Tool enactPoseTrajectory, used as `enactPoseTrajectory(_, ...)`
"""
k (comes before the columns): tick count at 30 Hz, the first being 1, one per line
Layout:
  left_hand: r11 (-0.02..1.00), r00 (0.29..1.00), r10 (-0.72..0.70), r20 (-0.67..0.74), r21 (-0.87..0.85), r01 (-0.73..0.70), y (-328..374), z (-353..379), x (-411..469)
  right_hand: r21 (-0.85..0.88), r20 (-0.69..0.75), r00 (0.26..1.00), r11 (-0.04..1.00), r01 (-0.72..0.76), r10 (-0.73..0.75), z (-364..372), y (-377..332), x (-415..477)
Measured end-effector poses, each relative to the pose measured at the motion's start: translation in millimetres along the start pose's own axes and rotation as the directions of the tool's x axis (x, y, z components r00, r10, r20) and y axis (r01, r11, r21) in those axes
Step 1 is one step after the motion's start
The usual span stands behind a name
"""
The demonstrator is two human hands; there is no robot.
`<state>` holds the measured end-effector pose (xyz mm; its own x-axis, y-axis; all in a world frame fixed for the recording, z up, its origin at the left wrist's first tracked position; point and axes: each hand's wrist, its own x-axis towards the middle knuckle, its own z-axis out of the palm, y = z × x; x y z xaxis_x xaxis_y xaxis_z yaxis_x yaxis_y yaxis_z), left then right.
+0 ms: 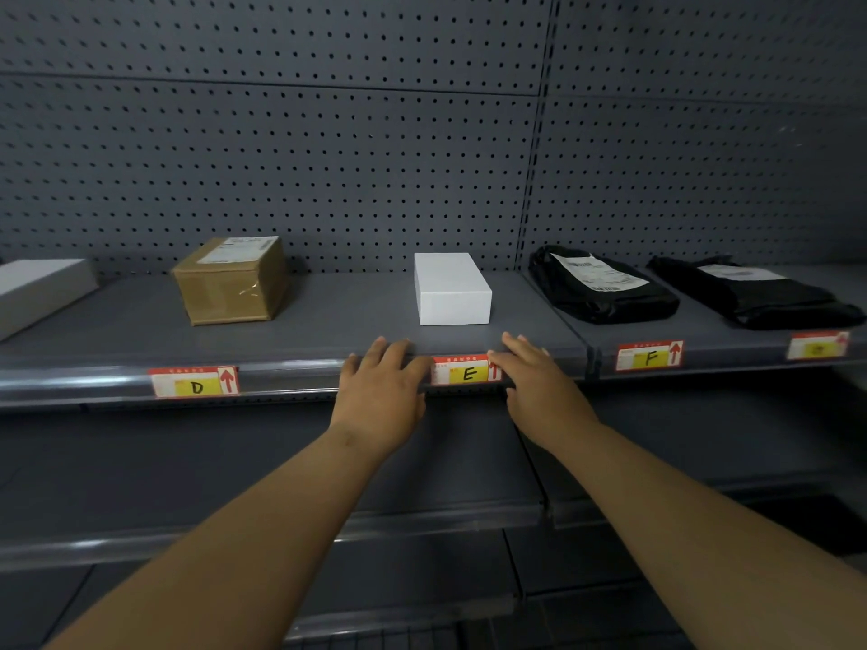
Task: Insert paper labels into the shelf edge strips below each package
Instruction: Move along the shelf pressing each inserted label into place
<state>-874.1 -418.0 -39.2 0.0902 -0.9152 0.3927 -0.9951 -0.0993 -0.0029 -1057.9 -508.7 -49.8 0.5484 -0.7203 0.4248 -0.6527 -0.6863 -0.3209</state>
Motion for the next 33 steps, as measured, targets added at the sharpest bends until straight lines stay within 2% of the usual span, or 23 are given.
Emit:
enactPoseTrajectory(10,1.0,1.0,0.014,-0.005,-0.001,-0.014,-1,0,-1,0.002,0.036,0.999,1.0,-0.004,0.004,-4,-1,1)
enactPoseTrajectory(21,1.0,1.0,0.015,-0.013,0.014,-0.015,1,0,0,-0.024,-0.017,1.0,1.0,-0.021,0.02,2,0,2)
enactPoseTrajectory(27,0.999,1.0,-0.007,-0.013,0.038,0.007,7,-3,5,0.043,0.071,0.997,0.999,0.0,-0.003,-19,9,3)
enactPoseTrajectory(29,0.999,0.999,0.021,-0.028,0.047,-0.02,16,-4,8,0.025,0.056,0.998,0.999,-0.027,0.026,-35,21,5)
enactPoseTrajectory(33,0.986,0.985,0.163,-0.056,0.047,-0.16,56,-4,21,-0.047,0.049,0.991,0.991,-0.124,0.126,-75,54,7)
